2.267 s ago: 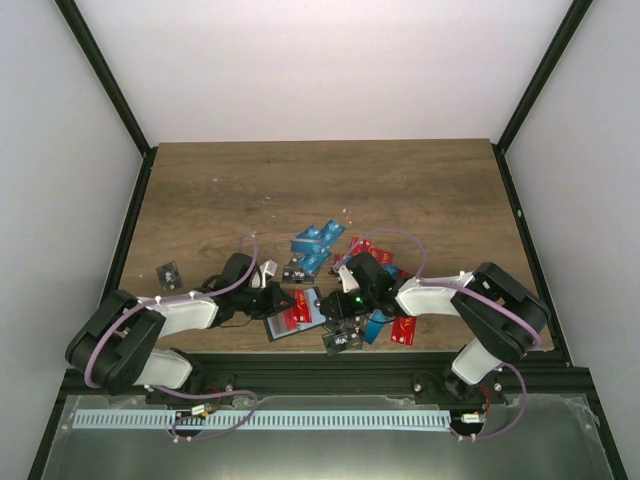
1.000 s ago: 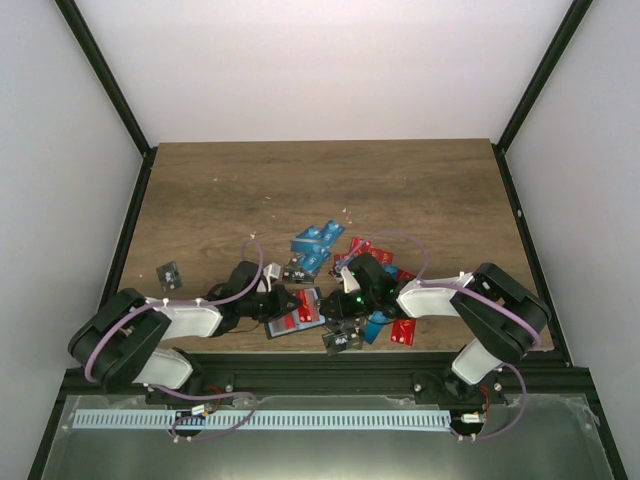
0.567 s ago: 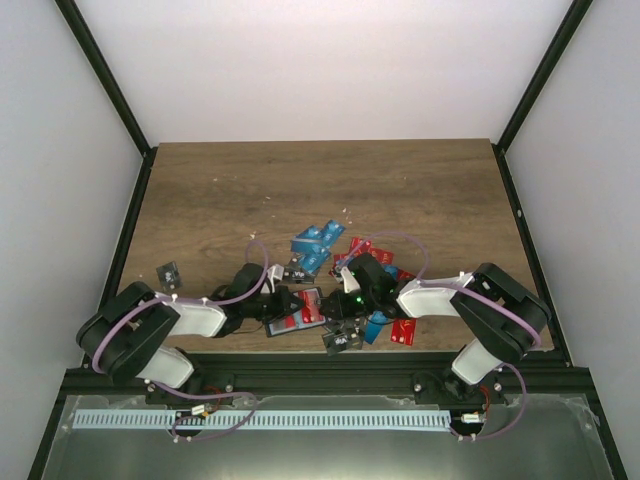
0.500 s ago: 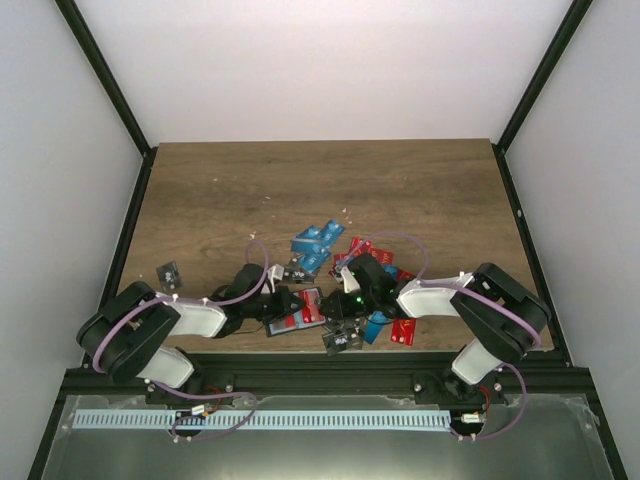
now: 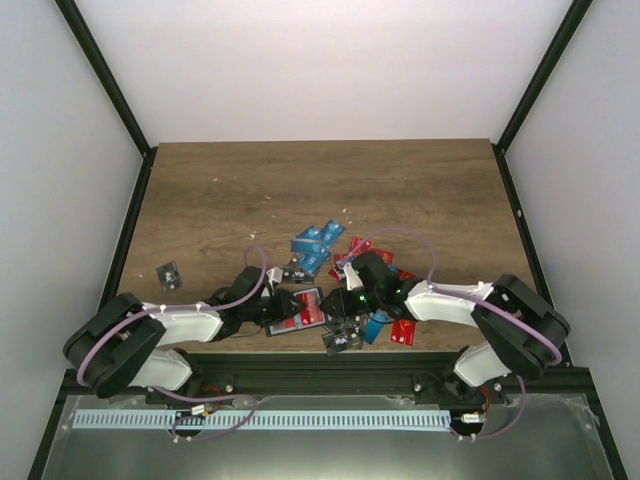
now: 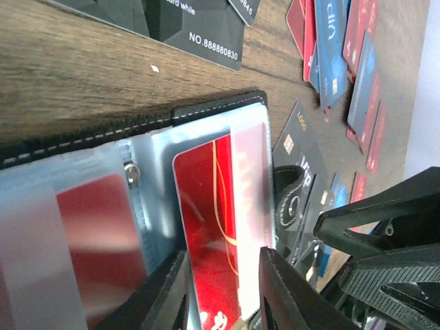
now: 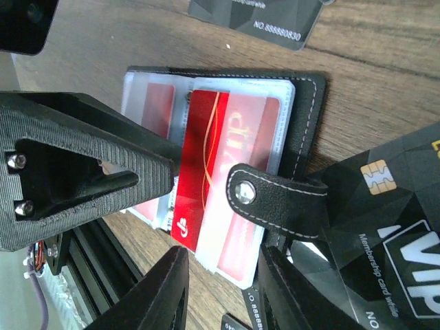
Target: Put the credit cards into the card holder
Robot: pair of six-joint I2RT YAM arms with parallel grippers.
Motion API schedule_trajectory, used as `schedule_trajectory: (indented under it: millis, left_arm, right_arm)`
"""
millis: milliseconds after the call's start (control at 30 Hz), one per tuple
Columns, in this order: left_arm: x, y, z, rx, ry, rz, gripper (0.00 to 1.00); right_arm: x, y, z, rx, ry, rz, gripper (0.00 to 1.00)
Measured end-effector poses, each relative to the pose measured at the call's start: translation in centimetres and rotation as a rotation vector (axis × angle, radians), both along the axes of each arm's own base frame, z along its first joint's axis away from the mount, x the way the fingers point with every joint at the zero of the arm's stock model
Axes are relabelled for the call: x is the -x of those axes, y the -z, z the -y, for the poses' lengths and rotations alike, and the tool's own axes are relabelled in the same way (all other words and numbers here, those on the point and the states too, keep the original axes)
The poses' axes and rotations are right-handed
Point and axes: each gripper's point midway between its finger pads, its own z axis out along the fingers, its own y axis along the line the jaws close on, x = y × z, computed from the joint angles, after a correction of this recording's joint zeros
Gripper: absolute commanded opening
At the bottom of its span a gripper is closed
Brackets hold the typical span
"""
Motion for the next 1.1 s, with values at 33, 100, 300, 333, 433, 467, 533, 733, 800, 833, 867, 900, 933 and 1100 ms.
schedule_trajectory:
  millis: [33, 100, 300, 333, 433, 467, 533, 733, 800, 833, 867, 900, 933, 1100]
  left_arm:
    - [0.1, -0.2, -0.1, -0.005, 0.004, 0.007, 0.38]
    - [0.3, -0.6, -0.4, -0.017, 0.006, 0.017, 0.45]
    - [0.6, -2.1, -1.2, -0.065, 0.017, 0.059, 0.58]
    - [0.6, -2.5, -1.4, -0.074, 0.017, 0.069, 0.54]
    - [0.6, -3.6, -1.9, -0.098, 0.021, 0.102, 0.33]
    - [0.6, -3.9, -2.0, -0.102, 0.019, 0.112, 0.27]
    - [0.5, -4.2, -2.3, -0.120, 0.022, 0.133, 0.17]
    - [0.9, -2.9, -2.5, -0.181, 0.073, 0.132, 0.07]
    - [0.9, -2.4, -2.2, -0.200, 0.094, 0.125, 0.06]
    - [0.9, -2.2, -2.1, -0.208, 0.104, 0.122, 0.05]
    - [0.9, -2.0, -1.9, -0.215, 0.114, 0.120, 0.05]
    - [0.9, -1.8, -1.8, -0.220, 0.123, 0.118, 0.05]
    - [0.9, -1.6, -1.6, -0.225, 0.135, 0.116, 0.05]
    - [1.1, -0.3, -1.1, -0.242, 0.175, 0.100, 0.04]
  right_arm:
    - [0.0, -0.3, 0.1, -0.001, 0.001, 0.008, 0.32]
    - [-0.1, -0.8, 0.3, 0.003, 0.004, 0.031, 0.33]
    - [-0.1, -2.1, 1.3, 0.024, 0.016, 0.073, 0.36]
    - [0.0, -2.4, 1.4, 0.023, 0.016, 0.077, 0.36]
    - [0.3, -3.2, 1.3, -0.002, 0.003, 0.080, 0.37]
    - [0.4, -3.5, 1.1, -0.014, -0.002, 0.077, 0.37]
    - [0.8, -4.0, 0.7, -0.050, -0.018, 0.064, 0.38]
    - [2.4, -3.2, -0.1, -0.098, -0.057, -0.003, 0.39]
    - [2.6, -2.4, -0.3, -0.091, -0.059, -0.029, 0.39]
    - [2.7, -2.0, -0.4, -0.085, -0.057, -0.042, 0.39]
    - [2.7, -1.6, -0.5, -0.078, -0.055, -0.054, 0.39]
    - [2.7, -1.3, -0.5, -0.074, -0.053, -0.061, 0.39]
    - [2.7, -1.1, -0.5, -0.071, -0.050, -0.066, 0.40]
    - [2.5, 0.0, -0.4, -0.045, -0.032, -0.087, 0.40]
